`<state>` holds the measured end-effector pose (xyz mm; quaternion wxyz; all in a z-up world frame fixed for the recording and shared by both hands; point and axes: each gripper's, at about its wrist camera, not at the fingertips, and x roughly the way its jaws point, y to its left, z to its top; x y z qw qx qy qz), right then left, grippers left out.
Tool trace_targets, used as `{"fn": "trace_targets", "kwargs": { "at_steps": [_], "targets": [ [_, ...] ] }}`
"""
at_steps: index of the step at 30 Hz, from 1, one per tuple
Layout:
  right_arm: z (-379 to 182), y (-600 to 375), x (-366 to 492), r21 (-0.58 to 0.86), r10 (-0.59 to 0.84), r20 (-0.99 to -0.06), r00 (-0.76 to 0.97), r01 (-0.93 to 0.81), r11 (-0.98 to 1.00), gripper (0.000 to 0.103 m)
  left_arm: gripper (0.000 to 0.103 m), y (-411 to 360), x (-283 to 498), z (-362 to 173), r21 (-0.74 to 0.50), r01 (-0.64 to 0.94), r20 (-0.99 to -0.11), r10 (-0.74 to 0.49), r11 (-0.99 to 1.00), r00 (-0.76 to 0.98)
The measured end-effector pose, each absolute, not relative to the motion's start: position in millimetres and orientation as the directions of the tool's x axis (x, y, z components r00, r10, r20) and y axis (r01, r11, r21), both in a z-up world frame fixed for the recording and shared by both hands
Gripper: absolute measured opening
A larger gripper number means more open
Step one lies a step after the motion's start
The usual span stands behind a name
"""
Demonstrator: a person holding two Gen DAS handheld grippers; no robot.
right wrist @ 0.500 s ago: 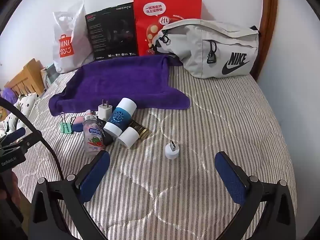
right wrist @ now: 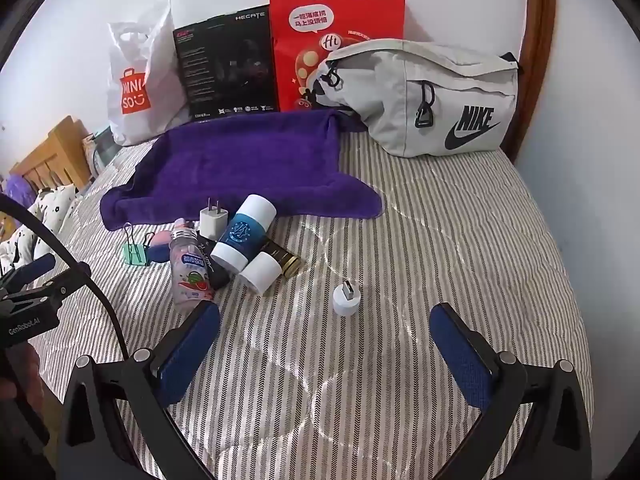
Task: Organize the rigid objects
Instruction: 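Move left gripper to the green binder clip while right gripper approaches the small white plug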
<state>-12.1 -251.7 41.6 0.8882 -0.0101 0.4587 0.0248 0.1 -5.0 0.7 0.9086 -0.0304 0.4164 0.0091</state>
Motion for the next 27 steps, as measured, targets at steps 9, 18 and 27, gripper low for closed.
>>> {"fn": "trace_targets", "kwargs": {
  "at_steps": [9, 18, 27],
  "targets": [
    [44.3, -250.4, -14.5, 0.010, 0.042, -0.817, 0.575, -0.059, 0.998, 0.103, 0.103, -7.2, -0.2, 0.1, -0.033, -0.039, -0.752, 0.001, 0.999, 0.660],
    [43.7, -251.1, -15.0, 0.011, 0.045, -0.818, 0.574, -0.063, 0.998, 0.103, 0.103, -8.7, -2.2, 1.4, -0.025, -0.036, -0.751, 0.005, 0.999, 0.660],
    [42.7, -247.2, -12.8, 0.007, 0.045, -0.820, 0.570, -0.069, 0.998, 0.103, 0.103, -7.8, -4.3, 0.8, -0.026, -0.042, -0.754, 0.008, 0.999, 0.656]
  ]
}}
